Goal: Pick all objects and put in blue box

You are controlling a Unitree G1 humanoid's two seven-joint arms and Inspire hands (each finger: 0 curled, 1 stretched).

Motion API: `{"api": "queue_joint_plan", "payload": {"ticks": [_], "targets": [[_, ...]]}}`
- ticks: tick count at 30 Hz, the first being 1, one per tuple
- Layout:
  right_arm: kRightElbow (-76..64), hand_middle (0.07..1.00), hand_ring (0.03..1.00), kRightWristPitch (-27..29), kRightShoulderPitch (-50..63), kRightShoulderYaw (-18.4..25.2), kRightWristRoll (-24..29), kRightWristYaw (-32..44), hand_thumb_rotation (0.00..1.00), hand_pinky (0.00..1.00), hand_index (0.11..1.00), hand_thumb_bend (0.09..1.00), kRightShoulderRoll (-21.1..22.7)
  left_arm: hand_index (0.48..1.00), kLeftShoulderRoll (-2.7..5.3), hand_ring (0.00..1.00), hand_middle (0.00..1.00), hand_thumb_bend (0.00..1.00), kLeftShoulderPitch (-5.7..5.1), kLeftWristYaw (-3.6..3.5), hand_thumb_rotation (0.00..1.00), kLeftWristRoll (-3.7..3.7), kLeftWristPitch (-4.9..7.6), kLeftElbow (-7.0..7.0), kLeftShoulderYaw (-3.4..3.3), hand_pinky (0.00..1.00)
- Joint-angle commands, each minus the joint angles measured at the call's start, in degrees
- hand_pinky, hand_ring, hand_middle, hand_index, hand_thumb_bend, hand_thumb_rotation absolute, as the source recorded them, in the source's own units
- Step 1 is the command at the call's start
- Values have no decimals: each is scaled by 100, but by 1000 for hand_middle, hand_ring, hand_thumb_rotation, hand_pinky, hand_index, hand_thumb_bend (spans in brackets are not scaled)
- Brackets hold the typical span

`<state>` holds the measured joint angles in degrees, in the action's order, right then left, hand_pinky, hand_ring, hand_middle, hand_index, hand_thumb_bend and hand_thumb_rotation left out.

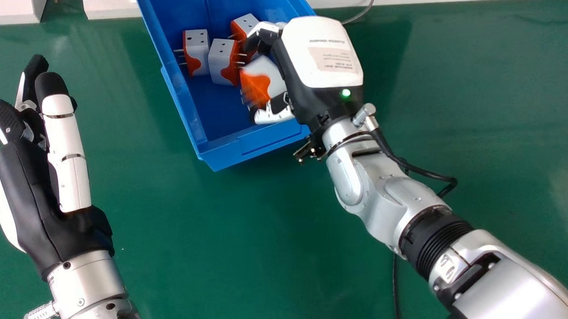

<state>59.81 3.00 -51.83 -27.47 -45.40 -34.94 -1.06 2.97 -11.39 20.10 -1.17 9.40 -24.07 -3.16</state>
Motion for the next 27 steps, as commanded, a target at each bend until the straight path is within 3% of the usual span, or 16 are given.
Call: {"api": "queue_joint_plan", "payload": {"ticks": [1, 2, 3, 7, 9, 12, 16, 19, 22, 23, 25, 27], "targets": [[-311, 948, 928, -156, -44, -27, -41, -330, 149, 865, 896, 846, -13, 875, 289, 905, 900, 525, 33, 16, 755, 20, 90, -100, 25, 861], [-344, 979, 971, -151, -17, -44, -46, -418, 263, 945, 958, 910, -9, 870, 292, 900, 892, 526, 38, 23, 759, 32, 91, -94, 29, 858], [-367, 987, 982, -118, 6, -57, -37, -499, 300, 965, 973, 931, 0, 868, 295, 898, 890, 528, 43, 31, 760, 40, 93, -89, 33, 857], [-412, 998, 997, 100, 69, -85, -18, -907, 426, 995, 996, 971, 34, 867, 311, 896, 887, 534, 50, 59, 762, 28, 62, -115, 47, 858], [-606, 998, 997, 329, 189, -54, 34, -1109, 426, 995, 996, 971, 64, 867, 314, 896, 887, 534, 31, 71, 762, 36, 49, -142, 63, 858], [-1033, 1000, 1000, 779, 508, -12, 74, -1528, 570, 1000, 1000, 905, 153, 863, 315, 892, 883, 534, -6, 92, 769, 86, 51, -168, 97, 854], [-2049, 1000, 1000, 1255, 1318, 153, 253, -1823, 671, 946, 1000, 859, 224, 848, 324, 883, 873, 532, -43, 125, 761, 104, 40, -190, 154, 847], [-2972, 1000, 1000, 1556, 2047, 276, 418, -1856, 647, 932, 1000, 824, 274, 847, 314, 880, 872, 525, -77, 122, 753, 106, 81, -178, 201, 845], [-3568, 1000, 992, 2341, 2910, 442, 964, -1734, 626, 890, 1000, 775, 222, 846, 300, 880, 872, 516, -106, 107, 743, 112, 83, -154, 242, 847], [-3743, 1000, 987, 2578, 3228, 496, 1416, -1398, 626, 871, 1000, 764, 165, 846, 310, 882, 873, 513, -111, 113, 742, 112, 60, -156, 261, 849], [-4167, 1000, 989, 2706, 3906, 571, 2150, -719, 697, 866, 1000, 773, 101, 852, 317, 885, 876, 516, -125, 103, 742, 92, 17, -165, 304, 856], [-4686, 1000, 969, 2478, 4615, 671, 2906, -81, 856, 862, 1000, 732, -5, 871, 301, 897, 890, 517, -133, 76, 757, 80, 26, -146, 338, 873]]}}
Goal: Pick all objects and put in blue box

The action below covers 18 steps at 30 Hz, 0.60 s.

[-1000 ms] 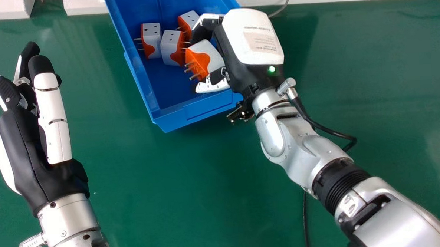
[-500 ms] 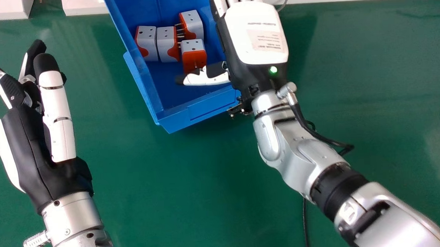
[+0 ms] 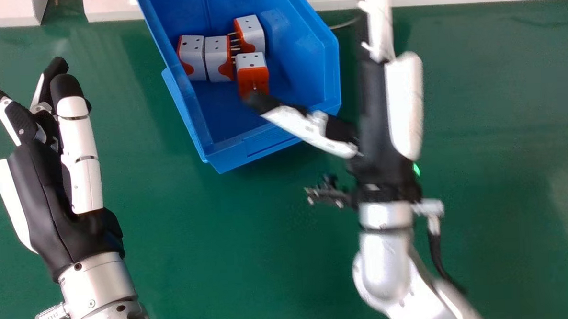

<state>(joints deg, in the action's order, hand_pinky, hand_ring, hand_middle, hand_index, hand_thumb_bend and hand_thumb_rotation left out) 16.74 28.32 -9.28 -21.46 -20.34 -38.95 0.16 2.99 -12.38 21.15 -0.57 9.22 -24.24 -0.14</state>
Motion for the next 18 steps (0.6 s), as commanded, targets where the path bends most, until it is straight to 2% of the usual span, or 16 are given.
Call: {"api": "queue_joint_plan", "payload": {"ticks": [1, 4, 6, 12, 14, 16, 18], "targets": [[-604, 1000, 965, -206, 635, 143, 794, 591, 915, 859, 1000, 726, -226, 878, 297, 902, 895, 515, -32, -37, 757, 5, 63, -110, 44, 880], [-1012, 999, 948, -513, 1078, 391, 1591, 1148, 987, 837, 1000, 736, -478, 876, 288, 907, 895, 520, -11, -53, 741, -22, 156, -27, 42, 889], [-1127, 1000, 957, -622, 1208, 580, 1777, 1299, 997, 839, 1000, 737, -580, 858, 293, 900, 884, 517, 5, -64, 739, -36, 185, 12, 40, 880], [-1334, 1000, 973, -729, 1272, 836, 1778, 1511, 1000, 858, 1000, 744, -715, 860, 262, 901, 884, 520, -63, -160, 749, -35, 275, 28, 53, 880], [-1398, 1000, 972, -719, 1323, 836, 1701, 1544, 1000, 863, 1000, 747, -746, 861, 268, 902, 884, 523, -103, -194, 751, -73, 315, 26, 54, 879], [-1426, 1000, 970, -707, 1358, 834, 1634, 1554, 1000, 856, 1000, 755, -754, 857, 275, 901, 881, 524, -133, -203, 750, -84, 322, 16, 61, 878], [-1447, 1000, 970, -699, 1393, 835, 1598, 1544, 1000, 853, 1000, 755, -775, 854, 273, 899, 879, 525, -173, -215, 751, -65, 344, 24, 73, 875]]}}
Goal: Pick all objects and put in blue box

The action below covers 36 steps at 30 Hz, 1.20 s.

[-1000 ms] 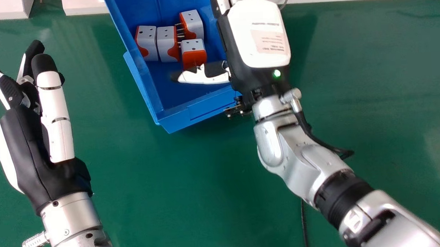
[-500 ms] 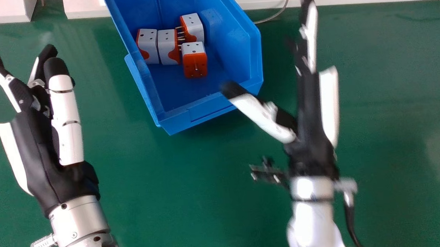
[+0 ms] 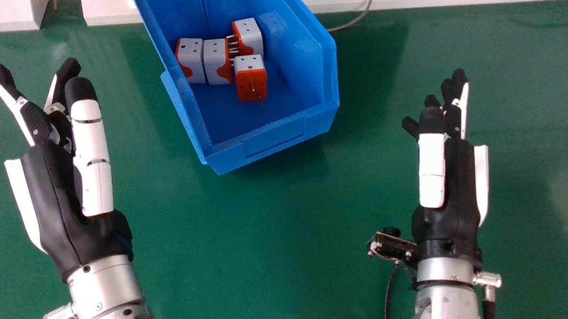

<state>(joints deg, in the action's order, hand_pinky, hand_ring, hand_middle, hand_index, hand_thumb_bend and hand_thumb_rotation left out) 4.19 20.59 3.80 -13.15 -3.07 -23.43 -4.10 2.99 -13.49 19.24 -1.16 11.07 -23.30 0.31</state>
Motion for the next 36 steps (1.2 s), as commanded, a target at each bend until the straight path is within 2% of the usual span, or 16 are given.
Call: {"api": "queue_joint_plan", "payload": {"ticks": [1, 4, 6, 7, 10, 12, 13, 14, 15, 16, 18, 21, 25, 29, 32, 36], "targets": [[-193, 1000, 968, 89, 102, 5, -138, -14, 1000, 849, 1000, 752, -358, 852, 275, 898, 878, 527, -82, -37, 752, -7, 166, -62, 36, 874], [-178, 1000, 967, 139, 149, 5, -159, -28, 1000, 846, 1000, 750, -377, 854, 289, 900, 881, 525, -130, -65, 749, 1, 232, -6, 62, 876], [-153, 1000, 967, 188, 171, 8, -172, -34, 1000, 846, 1000, 750, -404, 849, 383, 894, 877, 524, -132, 8, 732, 13, 329, 83, 86, 869], [-140, 1000, 968, 209, 188, 6, -179, -36, 1000, 847, 1000, 748, -418, 843, 464, 890, 873, 530, -128, 62, 714, 16, 470, 195, 124, 863], [-87, 1000, 969, 283, 222, -5, -203, -60, 1000, 846, 1000, 752, -447, 842, 669, 884, 869, 538, -134, 251, 705, 133, 904, 583, 295, 855], [-43, 1000, 970, 360, 235, -8, -196, -62, 1000, 847, 1000, 754, -460, 847, 727, 882, 871, 531, -195, 302, 712, 67, 1067, 742, 483, 844], [-25, 1000, 971, 397, 242, -7, -187, -65, 1000, 849, 1000, 755, -472, 856, 742, 886, 876, 535, -249, 286, 719, -41, 1102, 777, 594, 842], [-11, 1000, 971, 428, 250, -9, -179, -64, 1000, 849, 1000, 755, -482, 854, 751, 889, 877, 545, -339, 235, 717, -182, 1105, 760, 748, 845], [-25, 1000, 970, 428, 273, -21, -108, -22, 1000, 850, 1000, 755, -502, 853, 738, 890, 877, 546, -458, 188, 715, -262, 1157, 736, 944, 847], [-36, 1000, 971, 424, 288, -31, -56, 9, 1000, 856, 1000, 759, -514, 856, 716, 894, 880, 537, -536, 163, 714, -309, 1199, 718, 1078, 849], [-62, 1000, 974, 396, 324, -61, 22, 68, 1000, 874, 1000, 775, -527, 868, 650, 899, 887, 504, -640, 149, 715, -317, 1334, 741, 1283, 849], [-71, 1000, 968, 383, 382, -109, 54, 106, 1000, 868, 1000, 783, -523, 883, 603, 913, 906, 488, -726, 137, 716, -363, 1497, 879, 1466, 868], [20, 1000, 976, 533, 434, -141, 76, 143, 1000, 872, 1000, 754, -528, 883, 607, 919, 913, 458, -802, 101, 684, -529, 1582, 1060, 1536, 890], [109, 1000, 980, 611, 445, -128, 75, 163, 1000, 878, 1000, 736, -518, 882, 588, 920, 911, 452, -794, 87, 678, -567, 1724, 1197, 1537, 894], [193, 1000, 979, 666, 435, -119, 31, 153, 1000, 871, 1000, 756, -498, 877, 579, 914, 904, 457, -784, 106, 680, -561, 1689, 1270, 1540, 889], [323, 1000, 977, 793, 400, -99, 5, 145, 1000, 867, 1000, 751, -487, 879, 520, 916, 904, 450, -811, 3, 680, -689, 1636, 1299, 1577, 892]]}}
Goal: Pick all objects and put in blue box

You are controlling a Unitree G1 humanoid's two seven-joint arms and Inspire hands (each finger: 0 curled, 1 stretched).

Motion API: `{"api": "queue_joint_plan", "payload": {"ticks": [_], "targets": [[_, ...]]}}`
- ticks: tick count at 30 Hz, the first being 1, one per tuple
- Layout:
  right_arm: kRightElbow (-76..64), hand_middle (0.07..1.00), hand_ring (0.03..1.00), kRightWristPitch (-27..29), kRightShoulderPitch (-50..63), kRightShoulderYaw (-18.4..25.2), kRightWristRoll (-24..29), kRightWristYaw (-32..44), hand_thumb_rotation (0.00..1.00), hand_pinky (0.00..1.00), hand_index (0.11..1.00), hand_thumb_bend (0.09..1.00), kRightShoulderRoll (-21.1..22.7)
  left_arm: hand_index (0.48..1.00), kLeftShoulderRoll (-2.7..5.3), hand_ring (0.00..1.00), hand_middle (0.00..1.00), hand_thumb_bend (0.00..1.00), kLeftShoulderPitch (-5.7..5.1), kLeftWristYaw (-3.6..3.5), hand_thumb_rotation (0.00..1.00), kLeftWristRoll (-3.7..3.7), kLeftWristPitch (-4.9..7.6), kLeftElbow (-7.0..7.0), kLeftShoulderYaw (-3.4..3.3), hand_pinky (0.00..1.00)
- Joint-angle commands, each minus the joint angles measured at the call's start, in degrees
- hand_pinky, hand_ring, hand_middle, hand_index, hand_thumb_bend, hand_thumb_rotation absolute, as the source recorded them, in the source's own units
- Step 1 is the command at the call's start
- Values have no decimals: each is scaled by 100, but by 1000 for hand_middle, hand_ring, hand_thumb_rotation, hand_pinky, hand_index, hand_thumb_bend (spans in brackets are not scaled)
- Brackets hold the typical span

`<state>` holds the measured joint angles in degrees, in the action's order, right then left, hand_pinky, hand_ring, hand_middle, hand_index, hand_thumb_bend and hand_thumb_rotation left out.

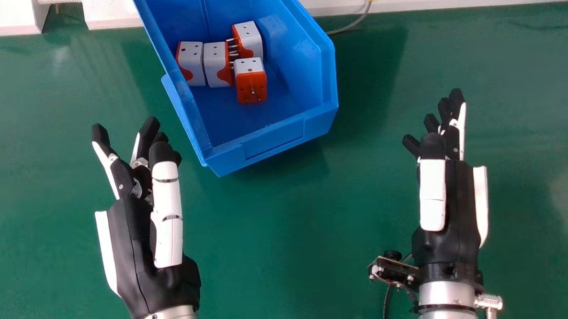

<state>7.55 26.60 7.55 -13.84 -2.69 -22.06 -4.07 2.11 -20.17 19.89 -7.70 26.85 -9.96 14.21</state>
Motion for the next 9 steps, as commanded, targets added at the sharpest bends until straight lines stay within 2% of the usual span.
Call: {"api": "queue_joint_plan", "payload": {"ticks": [1, 2, 4, 6, 8, 9], "targets": [[0, 1000, 976, 210, 24, -30, -29, 13, 1000, 865, 1000, 749, -492, 876, 596, 918, 904, 445, -151, -66, 678, -43, 32, -47, 195, 895], [15, 1000, 976, 230, 23, -30, -24, 15, 1000, 867, 1000, 747, -495, 875, 575, 918, 903, 444, -153, -68, 677, -32, 1, -58, 195, 894], [24, 1000, 976, 252, 32, -34, -25, 22, 1000, 867, 1000, 746, -490, 875, 539, 918, 903, 442, -98, -64, 676, 7, 26, 1, 115, 894], [60, 1000, 976, 274, 23, -18, -18, 11, 1000, 867, 1000, 746, -498, 875, 539, 918, 903, 442, 40, -28, 676, -35, 152, 187, -105, 894], [121, 1000, 976, 319, -6, 4, -25, -12, 1000, 867, 1000, 746, -507, 875, 517, 918, 903, 442, 112, 35, 676, -35, 102, 240, -287, 894], [167, 1000, 976, 352, -30, 18, -37, -25, 1000, 867, 1000, 746, -507, 875, 502, 918, 903, 442, 131, 34, 676, -22, 66, 252, -349, 894]]}}
